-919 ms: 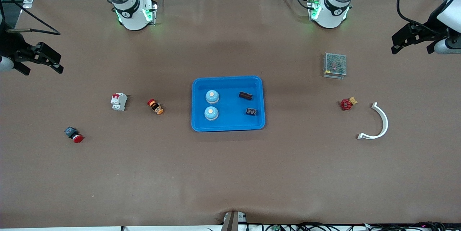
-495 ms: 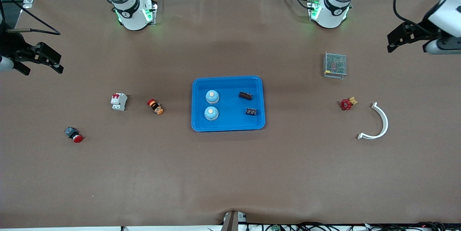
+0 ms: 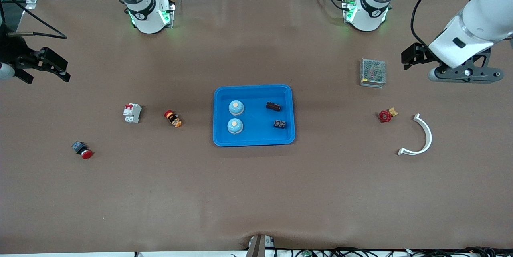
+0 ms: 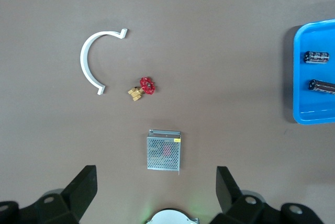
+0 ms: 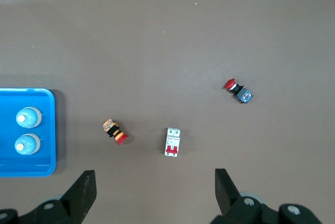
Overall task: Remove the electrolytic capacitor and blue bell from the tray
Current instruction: 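Move the left gripper and the right gripper toward the blue tray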
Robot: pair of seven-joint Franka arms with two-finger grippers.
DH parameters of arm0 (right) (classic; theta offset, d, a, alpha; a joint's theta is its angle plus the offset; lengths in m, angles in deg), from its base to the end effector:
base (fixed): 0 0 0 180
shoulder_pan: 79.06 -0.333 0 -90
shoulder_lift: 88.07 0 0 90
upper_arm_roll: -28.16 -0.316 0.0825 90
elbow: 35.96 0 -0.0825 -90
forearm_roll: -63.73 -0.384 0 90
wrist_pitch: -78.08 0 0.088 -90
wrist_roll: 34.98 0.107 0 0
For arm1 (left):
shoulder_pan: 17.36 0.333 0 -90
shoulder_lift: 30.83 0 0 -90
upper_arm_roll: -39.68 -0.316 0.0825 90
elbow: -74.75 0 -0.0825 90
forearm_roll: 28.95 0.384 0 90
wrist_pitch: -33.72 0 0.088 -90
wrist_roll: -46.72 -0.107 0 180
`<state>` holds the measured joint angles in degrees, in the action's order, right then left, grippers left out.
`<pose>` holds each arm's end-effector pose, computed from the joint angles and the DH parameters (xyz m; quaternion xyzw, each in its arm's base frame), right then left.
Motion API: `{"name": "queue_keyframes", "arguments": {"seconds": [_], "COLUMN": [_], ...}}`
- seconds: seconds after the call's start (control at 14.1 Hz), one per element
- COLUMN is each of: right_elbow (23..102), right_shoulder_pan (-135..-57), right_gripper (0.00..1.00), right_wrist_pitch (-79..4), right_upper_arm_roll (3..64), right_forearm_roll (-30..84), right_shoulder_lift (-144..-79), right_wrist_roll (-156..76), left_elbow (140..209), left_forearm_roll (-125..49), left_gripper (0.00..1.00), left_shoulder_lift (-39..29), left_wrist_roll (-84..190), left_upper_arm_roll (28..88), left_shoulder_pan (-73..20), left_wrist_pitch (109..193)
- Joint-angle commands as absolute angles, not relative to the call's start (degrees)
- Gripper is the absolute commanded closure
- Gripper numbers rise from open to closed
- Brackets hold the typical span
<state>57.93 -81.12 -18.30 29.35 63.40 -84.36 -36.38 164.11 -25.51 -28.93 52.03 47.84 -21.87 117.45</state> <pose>0.5451 0.0084 0.6381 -0.9983 -0.0196 -0.0541 0.0033 0.5402 -0.1130 0.6029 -0.9955 0.0628 0.0603 0.0375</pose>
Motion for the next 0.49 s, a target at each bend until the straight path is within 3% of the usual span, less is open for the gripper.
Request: {"name": "queue_keyframes", "arguments": {"seconds": [0.0,0.42], "right_elbow": [57.6,57.5], "right_shoulder_pan": [-81.6,-87.9], "right_gripper": [0.00,0.00], "right_wrist_pitch": [-19.4,-21.9], "right_upper_arm_roll": [29.4,29.3], "right_forearm_roll": [64.2,64.1], "right_shoulder_lift": [-86.0,-92.5], "right_wrist_roll": [-36.1,-36.1], "left_elbow": [163.3,164.7], "left_forearm_roll": [-26.2,-26.9], "left_gripper": [0.00,0.00], "left_shoulder_lift": [-26.9,-20.0], "left_wrist_roll": [55.6,81.5], "left_upper_arm_roll": [50.4,58.7], "left_shoulder_pan": [-21.6,-22.6], "left_wrist_pitch": [118.3,124.3]}}
